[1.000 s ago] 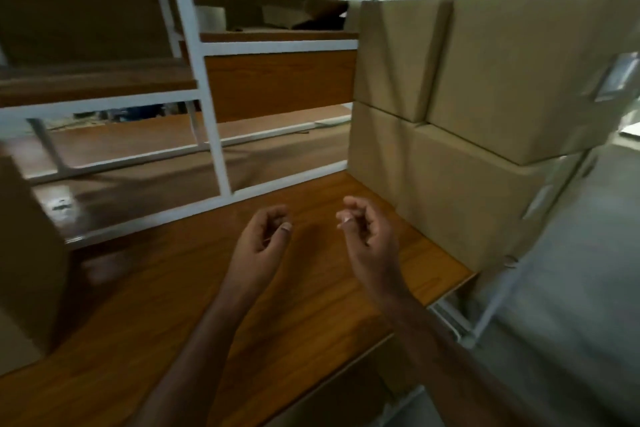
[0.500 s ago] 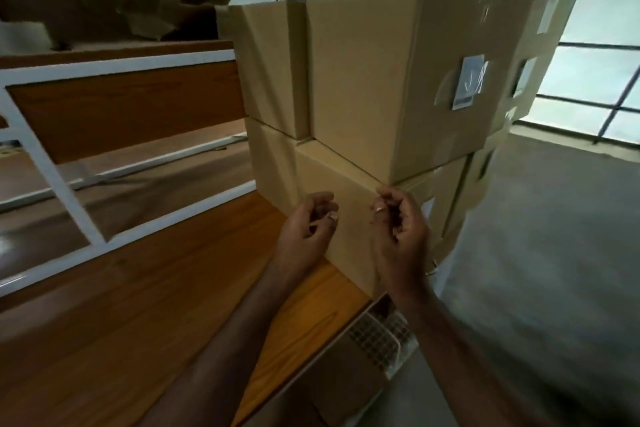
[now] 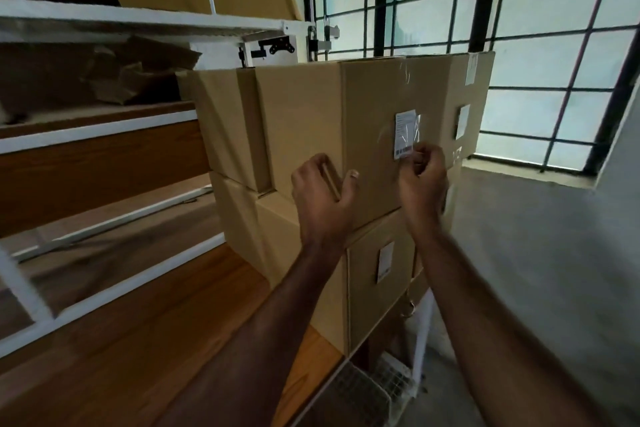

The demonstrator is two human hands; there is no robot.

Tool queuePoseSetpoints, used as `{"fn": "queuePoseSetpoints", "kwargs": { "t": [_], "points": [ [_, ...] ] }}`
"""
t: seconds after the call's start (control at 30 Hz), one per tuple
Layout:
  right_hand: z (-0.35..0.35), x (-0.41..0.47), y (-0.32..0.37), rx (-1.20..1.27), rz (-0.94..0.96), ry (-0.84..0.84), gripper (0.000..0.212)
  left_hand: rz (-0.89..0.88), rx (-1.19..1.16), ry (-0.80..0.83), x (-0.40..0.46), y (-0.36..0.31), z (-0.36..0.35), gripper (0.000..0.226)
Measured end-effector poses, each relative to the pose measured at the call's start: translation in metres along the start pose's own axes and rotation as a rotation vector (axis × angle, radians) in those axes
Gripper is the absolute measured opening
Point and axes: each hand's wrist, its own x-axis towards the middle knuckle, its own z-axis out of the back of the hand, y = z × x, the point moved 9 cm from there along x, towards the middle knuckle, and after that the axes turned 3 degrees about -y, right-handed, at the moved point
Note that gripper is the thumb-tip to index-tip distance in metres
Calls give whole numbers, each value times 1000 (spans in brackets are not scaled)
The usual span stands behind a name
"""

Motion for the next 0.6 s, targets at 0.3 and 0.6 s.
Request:
{"fn": "queuePoseSetpoints", "kwargs": {
  "t": [0.3,0.6],
  "points": [
    [-9,53,-59,37,-144,108,51,-22,57,-42,-2,2,-10,61],
    [-23,55,-76,163,-241,182,78,-11,4,14,-4,14,-14,58]
  ]
}}
